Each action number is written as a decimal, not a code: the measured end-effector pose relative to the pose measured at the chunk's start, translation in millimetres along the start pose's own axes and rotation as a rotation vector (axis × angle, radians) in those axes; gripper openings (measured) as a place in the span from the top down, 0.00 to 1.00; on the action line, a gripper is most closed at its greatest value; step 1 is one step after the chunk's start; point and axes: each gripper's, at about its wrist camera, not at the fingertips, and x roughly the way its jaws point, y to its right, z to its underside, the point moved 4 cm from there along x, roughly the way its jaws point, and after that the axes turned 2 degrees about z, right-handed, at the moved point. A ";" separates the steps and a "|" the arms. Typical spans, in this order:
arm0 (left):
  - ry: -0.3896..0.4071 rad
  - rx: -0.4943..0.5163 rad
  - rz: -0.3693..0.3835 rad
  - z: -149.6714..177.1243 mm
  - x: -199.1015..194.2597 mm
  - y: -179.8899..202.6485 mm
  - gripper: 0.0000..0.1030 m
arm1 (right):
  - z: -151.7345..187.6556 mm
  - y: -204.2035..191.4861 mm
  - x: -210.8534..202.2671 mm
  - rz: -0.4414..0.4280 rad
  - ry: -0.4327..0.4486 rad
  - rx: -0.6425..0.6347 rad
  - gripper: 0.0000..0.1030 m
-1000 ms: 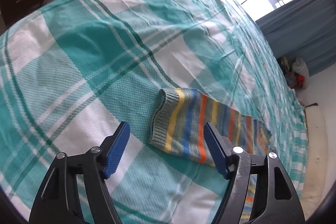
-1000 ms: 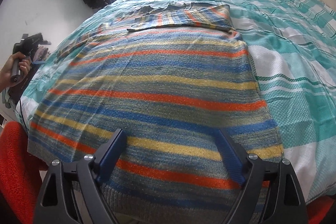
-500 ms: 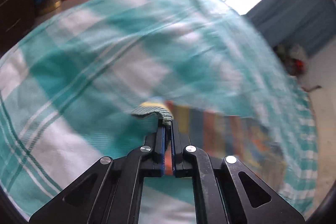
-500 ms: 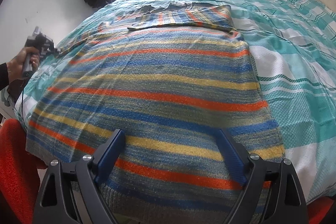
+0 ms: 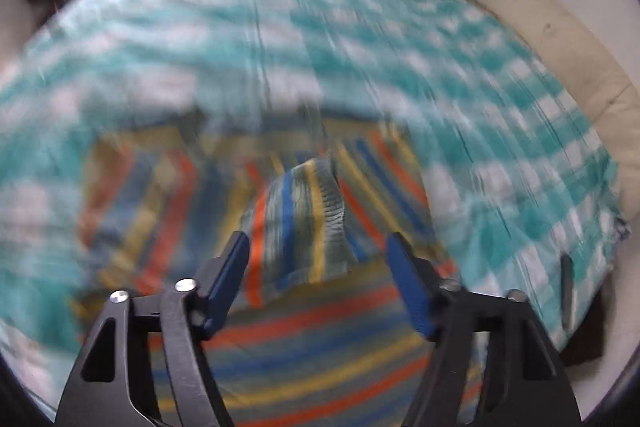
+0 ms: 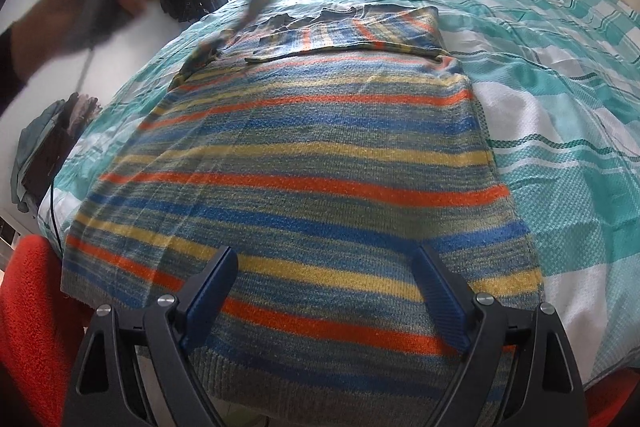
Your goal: Fold small clothes
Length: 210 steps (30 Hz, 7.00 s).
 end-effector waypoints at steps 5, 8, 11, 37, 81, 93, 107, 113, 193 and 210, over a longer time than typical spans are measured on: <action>-0.009 -0.072 0.061 68.6 -27.7 -31.4 0.42 | 2.9 0.7 -2.5 -0.014 0.006 -0.002 0.14; 0.122 -0.135 -0.066 38.8 -60.6 -83.5 0.35 | 2.9 0.9 -2.6 -0.017 0.007 -0.005 0.14; 0.184 -0.181 -0.212 1.7 -65.2 -127.0 0.34 | 3.0 0.7 -1.6 -0.015 0.004 -0.003 0.14; 0.101 -0.004 -0.242 212.4 -125.7 -81.8 0.12 | -5.7 9.3 -20.1 0.071 -0.002 0.010 0.14; 0.041 -0.079 -0.246 270.8 -147.9 -121.9 0.08 | 17.5 18.8 -60.8 0.397 -0.018 -0.053 0.14; -0.002 -0.057 -0.141 275.5 -145.1 -112.0 0.09 | -18.4 108.8 -91.8 0.191 -0.056 0.081 0.16; -0.107 0.014 -0.167 284.1 -145.8 -98.1 0.95 | 28.6 107.3 -52.2 -0.148 -0.347 0.172 0.93; -0.010 -0.162 0.036 255.7 -171.8 -110.6 0.96 | -1.4 107.7 -73.6 -0.253 -0.233 0.267 0.93; 0.066 -0.221 -0.110 123.7 -85.3 -168.9 0.13 | -90.6 96.6 43.6 -0.018 -0.048 0.008 0.41; 0.060 -0.379 0.047 78.8 -48.3 -194.0 0.44 | -157.2 156.4 83.3 -0.185 -0.042 0.416 0.33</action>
